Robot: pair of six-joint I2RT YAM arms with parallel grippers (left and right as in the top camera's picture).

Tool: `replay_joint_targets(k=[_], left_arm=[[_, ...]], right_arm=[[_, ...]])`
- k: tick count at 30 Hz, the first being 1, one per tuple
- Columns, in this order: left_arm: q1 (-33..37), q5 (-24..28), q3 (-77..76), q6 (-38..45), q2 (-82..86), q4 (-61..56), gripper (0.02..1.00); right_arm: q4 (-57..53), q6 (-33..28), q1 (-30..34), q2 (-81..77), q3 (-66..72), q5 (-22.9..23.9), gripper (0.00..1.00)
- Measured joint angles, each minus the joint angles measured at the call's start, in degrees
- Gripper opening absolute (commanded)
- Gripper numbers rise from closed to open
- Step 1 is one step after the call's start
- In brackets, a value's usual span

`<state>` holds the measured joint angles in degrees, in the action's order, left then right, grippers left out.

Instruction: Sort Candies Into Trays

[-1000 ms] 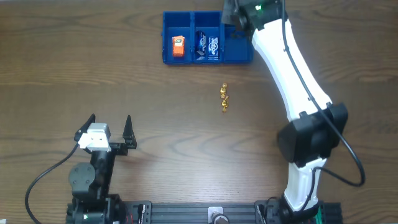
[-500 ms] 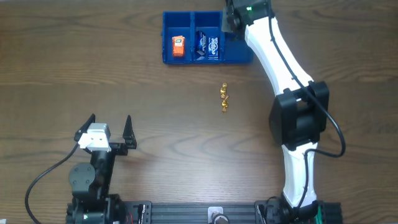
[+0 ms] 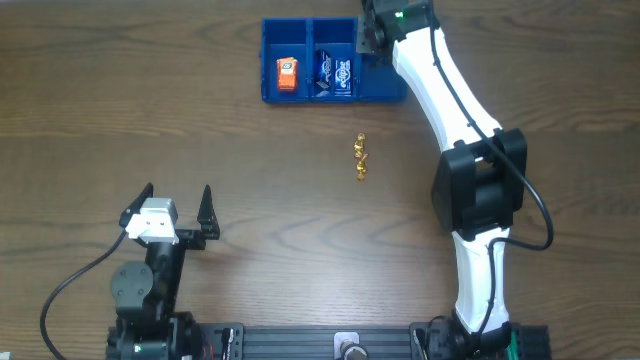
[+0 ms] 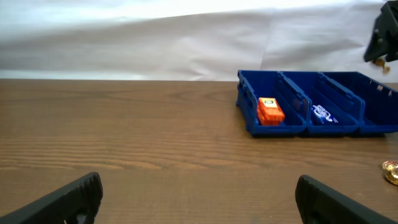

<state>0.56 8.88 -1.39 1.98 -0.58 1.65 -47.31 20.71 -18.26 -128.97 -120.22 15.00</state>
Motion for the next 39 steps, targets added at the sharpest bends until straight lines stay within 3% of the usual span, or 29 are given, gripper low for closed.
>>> replay_joint_targets(k=[4, 14, 20, 28, 32, 39], left_arm=[[0.0, 0.0, 0.0, 0.0, 0.0, 0.0, 0.998], [0.0, 0.0, 0.0, 0.0, 0.0, 0.0, 0.998], [0.0, 0.0, 0.0, 0.0, 0.0, 0.0, 0.998], [0.0, 0.0, 0.0, 0.0, 0.0, 0.0, 0.998], [0.0, 0.0, 0.0, 0.0, 0.0, 0.0, 0.998], [0.0, 0.0, 0.0, 0.0, 0.0, 0.0, 0.998]], right_arm=[[0.0, -0.7, 0.0, 0.0, 0.0, -0.1, 0.882], [-2.3, -0.9, -0.1, 0.2, 0.0, 0.0, 0.886], [-13.9, -0.7, -2.0, 7.3, 0.6, -0.4, 0.890], [-33.3, 4.3, -8.3, 18.3, 0.0, -5.2, 0.886], [-33.0, 6.0, -8.5, 17.1, 4.7, -7.2, 0.886], [-20.2, 8.2, -9.4, 14.9, 23.8, -10.3, 0.875]])
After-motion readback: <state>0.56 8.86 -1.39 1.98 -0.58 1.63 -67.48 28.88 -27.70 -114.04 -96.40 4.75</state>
